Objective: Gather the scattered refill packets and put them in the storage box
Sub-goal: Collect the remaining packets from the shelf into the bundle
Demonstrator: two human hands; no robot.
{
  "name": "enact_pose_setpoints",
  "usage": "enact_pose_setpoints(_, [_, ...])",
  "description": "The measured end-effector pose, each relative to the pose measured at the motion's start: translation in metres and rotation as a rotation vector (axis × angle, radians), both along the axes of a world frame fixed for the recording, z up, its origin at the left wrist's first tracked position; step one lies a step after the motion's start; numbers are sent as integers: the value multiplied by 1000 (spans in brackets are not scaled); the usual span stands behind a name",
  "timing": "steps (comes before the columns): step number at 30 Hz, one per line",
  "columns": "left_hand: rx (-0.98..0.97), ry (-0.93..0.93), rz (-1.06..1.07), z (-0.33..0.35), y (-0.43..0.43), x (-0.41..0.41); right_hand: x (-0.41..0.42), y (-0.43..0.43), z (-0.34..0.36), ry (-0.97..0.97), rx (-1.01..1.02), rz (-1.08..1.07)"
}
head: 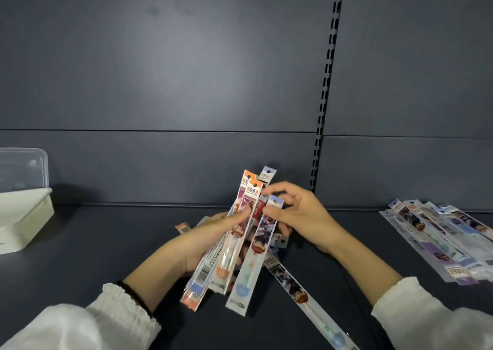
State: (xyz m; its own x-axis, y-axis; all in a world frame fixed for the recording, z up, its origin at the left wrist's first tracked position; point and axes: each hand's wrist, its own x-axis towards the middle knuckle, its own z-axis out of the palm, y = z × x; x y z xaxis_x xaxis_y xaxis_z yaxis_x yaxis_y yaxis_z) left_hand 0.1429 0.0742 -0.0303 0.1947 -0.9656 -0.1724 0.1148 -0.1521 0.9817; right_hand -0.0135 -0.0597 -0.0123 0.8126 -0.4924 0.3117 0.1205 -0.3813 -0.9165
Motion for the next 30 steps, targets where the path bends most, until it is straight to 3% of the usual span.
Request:
enact_pose_setpoints(7, [-12,8,-45,0,1,-11,9,14,6,-236,183,-58])
enact_pose_setpoints(11, [-71,122,65,1,-2,1,7,10,6,-219,217,-124])
enact_pose_setpoints(14, [-179,309,193,4,-1,16,2,-2,-3,85,-29,-139])
enact_pose_setpoints(17, [-281,353,286,1,4,37,-6,-9,-12,524,-447,102])
enact_pose_setpoints(19, [-323,360,309,-2,5,44,-9,-11,-17,664,-629,180])
enact_pose_setpoints(25, [-295,349,271,-7,1,40,4,-13,-32,437,-863,-171])
enact_pose_setpoints(27, [-284,338,280,-8,1,40,6,-16,-30,386,-844,-258])
enact_pose_setpoints(30, [-294,324,307,-7,2,41,-4,-19,-24,548,-804,-231])
